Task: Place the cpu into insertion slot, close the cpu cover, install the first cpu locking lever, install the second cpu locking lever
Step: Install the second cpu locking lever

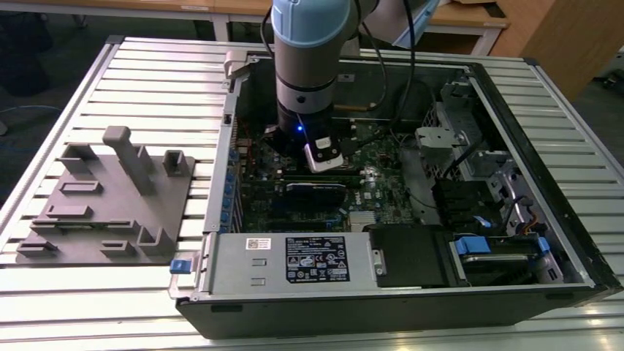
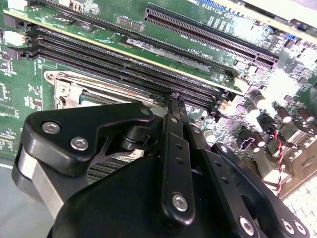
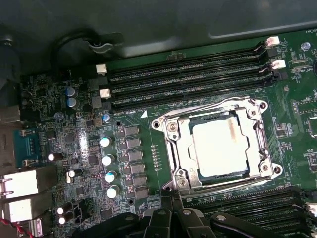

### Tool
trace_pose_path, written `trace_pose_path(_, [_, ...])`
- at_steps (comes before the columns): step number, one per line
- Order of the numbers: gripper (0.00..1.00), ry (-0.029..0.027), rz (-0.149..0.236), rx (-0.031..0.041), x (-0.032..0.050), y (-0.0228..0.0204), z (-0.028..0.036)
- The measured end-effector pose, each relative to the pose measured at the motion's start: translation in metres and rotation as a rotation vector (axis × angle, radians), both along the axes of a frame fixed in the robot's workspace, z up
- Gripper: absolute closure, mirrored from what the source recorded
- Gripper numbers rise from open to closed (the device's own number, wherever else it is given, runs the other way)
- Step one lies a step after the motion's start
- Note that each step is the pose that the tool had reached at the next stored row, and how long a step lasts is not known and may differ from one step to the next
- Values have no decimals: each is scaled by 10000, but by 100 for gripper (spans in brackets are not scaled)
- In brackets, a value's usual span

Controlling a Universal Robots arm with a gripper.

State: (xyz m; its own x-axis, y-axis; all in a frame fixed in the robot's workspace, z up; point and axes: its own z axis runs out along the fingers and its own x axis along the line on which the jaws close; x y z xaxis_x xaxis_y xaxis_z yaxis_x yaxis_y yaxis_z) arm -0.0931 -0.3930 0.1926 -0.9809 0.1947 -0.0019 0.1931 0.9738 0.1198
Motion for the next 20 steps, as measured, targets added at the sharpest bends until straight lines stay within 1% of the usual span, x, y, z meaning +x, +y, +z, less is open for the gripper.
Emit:
trace_pose_path(5, [89, -2, 1, 12, 0, 0, 4])
trace_pose_path(9, [89, -8, 1, 27, 1, 3, 33])
trace_pose_path(10, [89, -1, 0, 12, -1, 1, 49])
trace_pose_path(11, [89, -4, 1, 15, 0, 1, 53])
trace_pose_path(15, [89, -7, -1, 17, -13, 0, 53])
trace_pose_path(18, [89, -10, 1, 44, -32, 0, 47])
trace_pose_path(20, [89, -11, 2, 82, -36, 0, 44])
